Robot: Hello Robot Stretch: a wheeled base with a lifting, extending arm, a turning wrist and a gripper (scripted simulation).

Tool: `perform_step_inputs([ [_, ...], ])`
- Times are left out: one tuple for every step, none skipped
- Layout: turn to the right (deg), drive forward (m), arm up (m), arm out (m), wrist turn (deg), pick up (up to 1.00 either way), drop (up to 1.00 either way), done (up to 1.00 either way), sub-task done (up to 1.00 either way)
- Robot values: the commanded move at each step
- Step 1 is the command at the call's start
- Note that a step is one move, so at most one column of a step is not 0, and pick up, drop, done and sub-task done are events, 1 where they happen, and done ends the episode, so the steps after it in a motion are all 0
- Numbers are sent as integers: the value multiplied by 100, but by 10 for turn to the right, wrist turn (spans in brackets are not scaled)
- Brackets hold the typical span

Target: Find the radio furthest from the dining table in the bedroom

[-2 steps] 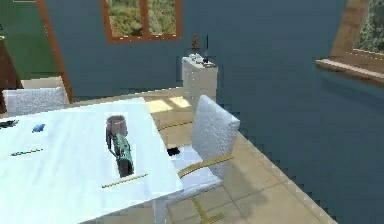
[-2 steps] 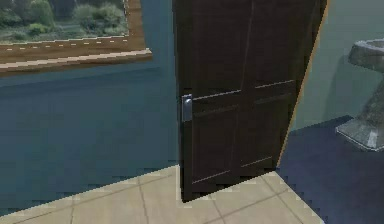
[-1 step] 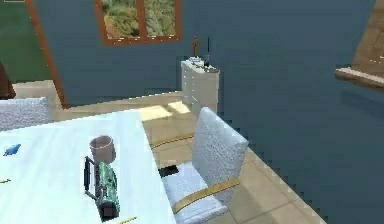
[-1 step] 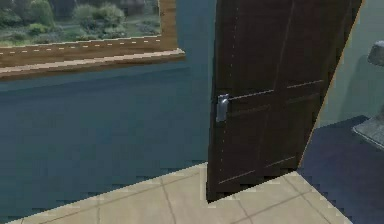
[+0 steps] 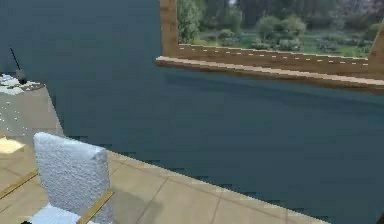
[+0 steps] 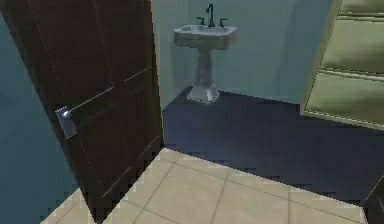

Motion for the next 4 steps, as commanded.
perform_step_inputs([
  [450,0,0,0,0,0,0,0,0],
  [450,0,0,0,0,0,0,0,0],
  [0,20,0,0,0,0,0,0,0],
  [450,0,0,0,0,0,0,0,0],
])
